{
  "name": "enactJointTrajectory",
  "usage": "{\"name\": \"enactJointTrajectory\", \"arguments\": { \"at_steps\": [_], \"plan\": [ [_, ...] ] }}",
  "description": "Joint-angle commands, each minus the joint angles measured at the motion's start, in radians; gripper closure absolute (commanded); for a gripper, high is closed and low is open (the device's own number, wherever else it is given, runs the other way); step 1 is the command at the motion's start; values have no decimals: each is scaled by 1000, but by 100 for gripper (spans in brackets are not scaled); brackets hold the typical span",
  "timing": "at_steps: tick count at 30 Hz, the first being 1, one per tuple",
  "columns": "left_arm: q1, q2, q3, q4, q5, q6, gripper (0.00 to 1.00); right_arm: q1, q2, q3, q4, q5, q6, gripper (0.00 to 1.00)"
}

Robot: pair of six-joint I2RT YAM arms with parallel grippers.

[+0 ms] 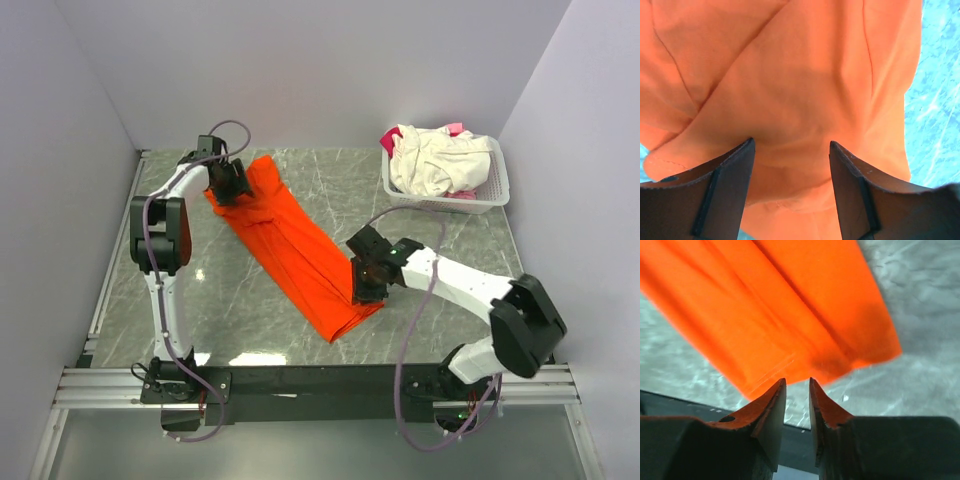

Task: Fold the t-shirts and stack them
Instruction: Fold the tshirt

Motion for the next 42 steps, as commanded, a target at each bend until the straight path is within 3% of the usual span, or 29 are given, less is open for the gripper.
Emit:
{"name": "enactJointTrajectory", "arguments": {
  "at_steps": [1,7,15,29,42],
  "plan": [
    [6,-54,20,-5,-4,38,33,2,-100,52,-85,75,68,67],
    [6,-168,-114,47,28,18,33,-6,-85,26,-73,118,59,65],
    [6,-249,-168,26,27,31,33,-64,-45,-41,64,102,44,60],
    [6,-289,-165,-2,24,23,33,-91,-12,-150,195,-11,-11,60],
    [6,-289,-202,6,22,38,33,-88,-43,-132,205,-62,-21,64]
  ]
}}
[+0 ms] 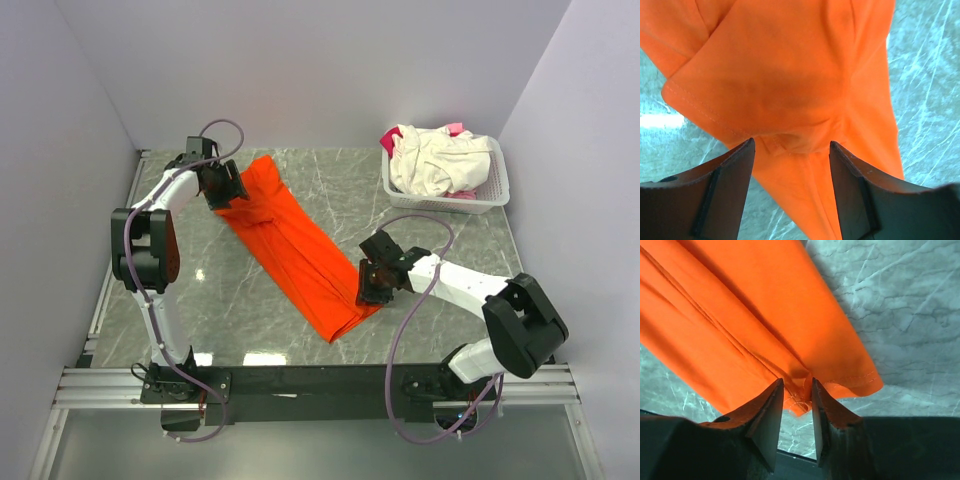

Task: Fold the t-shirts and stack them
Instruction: Fold the tshirt

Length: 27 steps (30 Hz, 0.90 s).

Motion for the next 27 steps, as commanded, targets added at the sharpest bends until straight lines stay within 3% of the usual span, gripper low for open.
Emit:
{"name": "enactJointTrajectory", "arguments": {
  "at_steps": [1,17,21,24,27],
  "plan": [
    [1,-57,-9,10,4,22,33,-1,-6,15,22,-30,-12,65],
    [2,-52,-3,7,8,22,33,5,-3,-17,-33,36,0,72],
    [1,-54,-4,7,8,22,33,7,10,-13,-24,29,-3,84],
    [2,-54,-6,3,4,24,33,14,-4,3,-23,27,-15,100],
    [2,-55,-11,5,1,22,33,27,-22,12,-24,21,-41,100]
  ]
}}
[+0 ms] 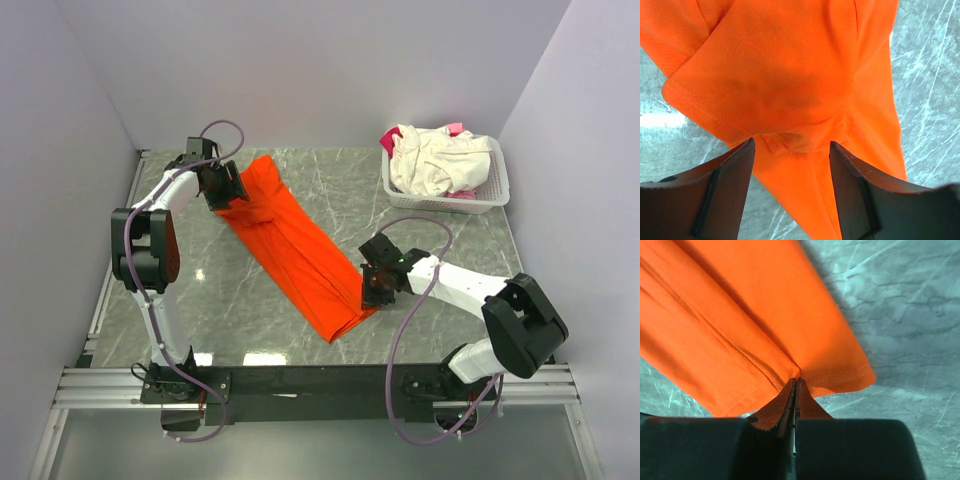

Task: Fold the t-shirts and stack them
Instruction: Fold the tshirt

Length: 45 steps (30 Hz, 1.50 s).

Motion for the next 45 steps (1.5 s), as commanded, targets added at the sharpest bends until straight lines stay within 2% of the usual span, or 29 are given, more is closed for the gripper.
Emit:
{"name": "enactJointTrajectory", "arguments": {
  "at_steps": [1,11,26,30,39,45],
  "plan": [
    [2,-55,-3,7,3,15,33,19,-28,25,1,4,-38,100],
    [2,-63,-28,14,3,6,33,111,-71,36,13,-15,-83,100],
    [2,-66,-42,10,3,4,33,237,15,99,-36,45,-94,98],
    [2,-61,-40,10,0,-3,33,259,17,100,-47,57,-98,93],
    [2,-14,32,-26,-10,-34,33,292,-35,131,-129,102,-121,68],
    [2,-8,78,-35,-7,-49,33,282,-121,159,-145,172,-130,61]
  ]
}}
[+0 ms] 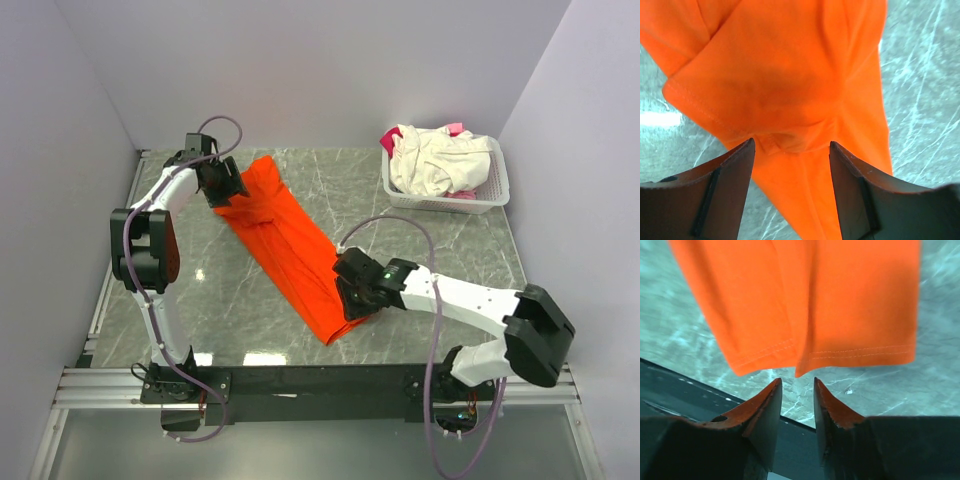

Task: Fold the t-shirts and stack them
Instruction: Fold the tshirt

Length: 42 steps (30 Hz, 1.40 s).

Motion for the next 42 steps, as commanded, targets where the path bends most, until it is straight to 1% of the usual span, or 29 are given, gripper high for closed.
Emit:
{"name": "enactJointTrajectory", "arguments": {
  "at_steps": [1,4,5,6,10,15,19,23,26,28,33,42],
  "plan": [
    [2,-9,52,-5,-7,-16,33,-14,-75,53,-5,79,-12,61],
    [2,-12,50,3,-1,-30,33,-56,-65,50,26,76,-4,62],
    [2,-9,50,4,-1,-38,33,-61,-44,49,32,76,-12,64],
    [2,-3,55,3,-1,-42,33,-67,-30,52,43,74,-19,68],
    [2,28,70,-7,-6,-74,33,-69,48,53,84,44,-64,73],
    [2,78,98,2,-18,-124,33,-69,96,33,132,10,-87,75],
    [8,120,133,-4,-59,-147,33,-70,116,15,150,-18,-99,75],
    [19,156,133,45,-98,-171,32,-69,139,7,161,-28,-101,75],
    [22,199,154,58,-90,-176,32,-67,172,12,164,-56,-104,75],
    [22,219,158,88,-76,-173,32,-67,195,16,165,-68,-99,75],
    [21,301,219,91,-70,-142,32,-69,255,39,155,-93,-90,75],
    [-8,430,363,78,-47,13,32,-26,280,78,141,-157,-29,75]
  ]
}}
